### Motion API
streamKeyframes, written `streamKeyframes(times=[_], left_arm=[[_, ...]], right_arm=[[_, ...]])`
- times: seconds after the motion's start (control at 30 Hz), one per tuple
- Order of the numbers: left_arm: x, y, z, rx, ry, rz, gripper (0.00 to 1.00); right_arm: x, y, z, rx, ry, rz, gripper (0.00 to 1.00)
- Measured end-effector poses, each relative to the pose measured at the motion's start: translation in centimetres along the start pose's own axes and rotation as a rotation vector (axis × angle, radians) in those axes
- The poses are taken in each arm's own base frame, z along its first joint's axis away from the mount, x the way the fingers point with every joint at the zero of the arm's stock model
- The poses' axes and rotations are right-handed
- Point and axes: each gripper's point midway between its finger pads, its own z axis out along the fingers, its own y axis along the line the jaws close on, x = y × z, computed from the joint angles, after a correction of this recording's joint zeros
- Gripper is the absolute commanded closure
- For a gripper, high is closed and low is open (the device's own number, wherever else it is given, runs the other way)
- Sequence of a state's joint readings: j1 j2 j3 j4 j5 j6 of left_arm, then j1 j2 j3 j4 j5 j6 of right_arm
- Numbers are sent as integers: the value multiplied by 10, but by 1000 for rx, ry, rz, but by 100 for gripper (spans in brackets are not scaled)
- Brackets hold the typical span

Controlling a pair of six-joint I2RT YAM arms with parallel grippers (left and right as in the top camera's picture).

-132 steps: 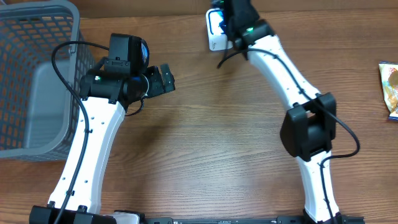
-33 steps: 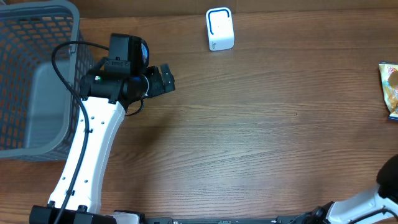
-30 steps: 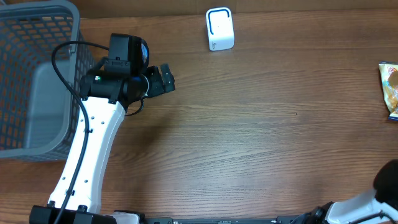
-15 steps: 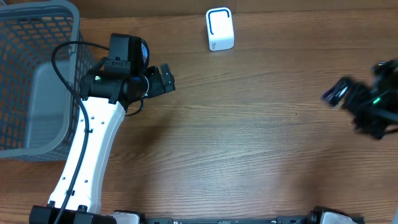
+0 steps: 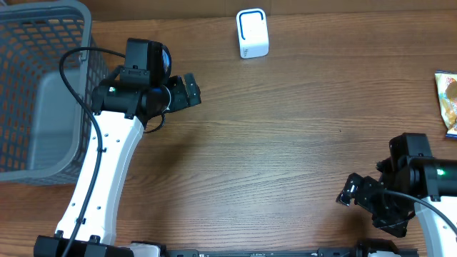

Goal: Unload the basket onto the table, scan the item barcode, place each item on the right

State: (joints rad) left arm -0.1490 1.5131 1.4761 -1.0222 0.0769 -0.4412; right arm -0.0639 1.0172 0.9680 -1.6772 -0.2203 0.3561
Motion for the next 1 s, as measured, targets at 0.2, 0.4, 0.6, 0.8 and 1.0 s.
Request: streamKeyframes(times=[0.2, 0.4, 0.6, 0.8, 1.0], left_arm=[[0, 0, 0, 0, 0, 0, 1], [0, 0, 0, 0, -1, 0, 0], [0, 0, 0, 0, -1, 0, 0], [0, 0, 0, 0, -1, 0, 0], [0, 0, 0, 0, -1, 0, 0]], right_arm=[[-7, -4, 2, 34, -10, 11, 0], [-14, -3, 2, 36, -36, 10, 0], [-41, 8, 0, -10, -144, -1, 0], [-59, 18, -4, -47, -221, -15, 0], [-83, 36, -12, -112, -332, -61, 0]])
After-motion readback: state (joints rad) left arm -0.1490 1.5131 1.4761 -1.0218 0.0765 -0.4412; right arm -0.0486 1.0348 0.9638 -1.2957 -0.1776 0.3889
